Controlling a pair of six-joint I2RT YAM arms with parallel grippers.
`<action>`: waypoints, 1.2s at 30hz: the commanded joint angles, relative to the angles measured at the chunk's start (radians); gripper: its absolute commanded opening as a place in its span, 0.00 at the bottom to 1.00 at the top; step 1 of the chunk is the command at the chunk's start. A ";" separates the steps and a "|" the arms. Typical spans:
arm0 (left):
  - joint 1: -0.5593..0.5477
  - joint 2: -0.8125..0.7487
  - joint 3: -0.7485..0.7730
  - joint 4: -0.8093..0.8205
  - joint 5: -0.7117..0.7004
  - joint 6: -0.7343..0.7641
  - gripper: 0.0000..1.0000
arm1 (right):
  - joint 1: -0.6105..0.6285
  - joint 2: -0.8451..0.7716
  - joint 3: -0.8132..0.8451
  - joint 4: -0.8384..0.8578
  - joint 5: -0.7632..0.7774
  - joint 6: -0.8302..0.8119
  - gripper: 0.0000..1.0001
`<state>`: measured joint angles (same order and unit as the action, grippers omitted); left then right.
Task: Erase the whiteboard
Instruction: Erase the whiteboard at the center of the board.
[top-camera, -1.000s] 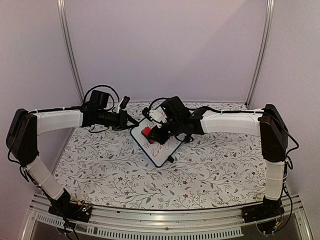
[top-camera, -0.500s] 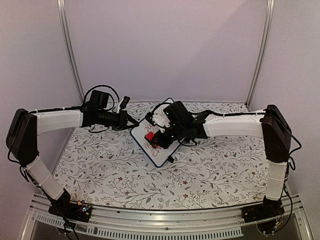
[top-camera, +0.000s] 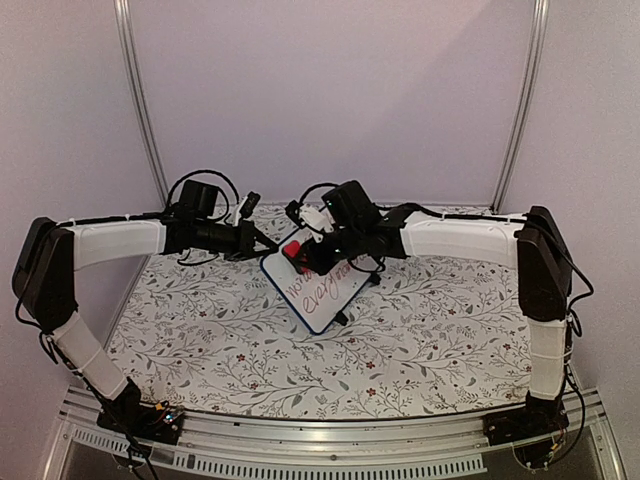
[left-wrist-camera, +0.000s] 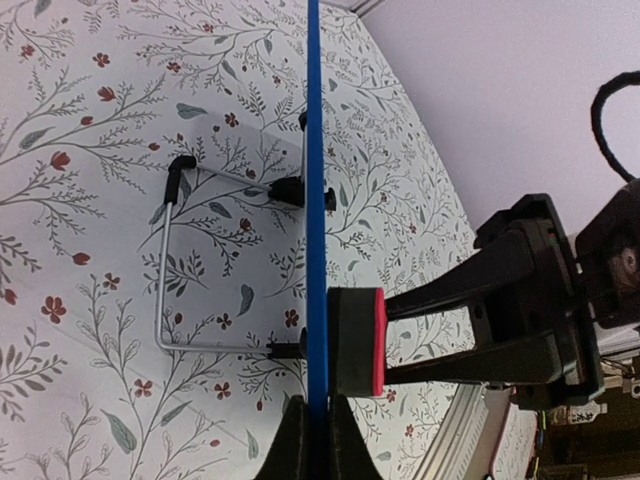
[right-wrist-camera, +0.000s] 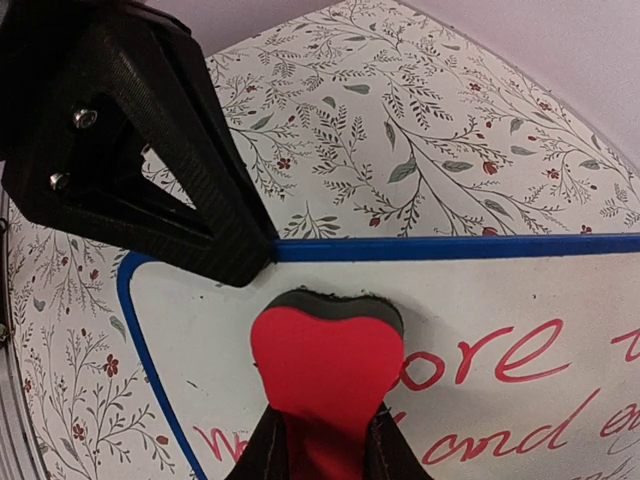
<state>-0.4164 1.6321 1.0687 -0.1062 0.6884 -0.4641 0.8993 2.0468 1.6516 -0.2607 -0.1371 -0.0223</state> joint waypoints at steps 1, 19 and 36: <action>-0.021 0.014 0.000 0.006 0.029 0.014 0.00 | -0.011 0.045 0.046 -0.008 0.005 0.001 0.14; -0.023 0.009 -0.001 0.006 0.026 0.014 0.00 | -0.011 -0.066 -0.193 -0.017 0.004 0.018 0.14; -0.024 0.009 0.000 0.006 0.028 0.014 0.00 | -0.011 -0.051 -0.135 -0.009 0.035 0.018 0.14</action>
<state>-0.4168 1.6321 1.0687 -0.1074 0.6861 -0.4641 0.8944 1.9701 1.4540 -0.2390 -0.1375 -0.0147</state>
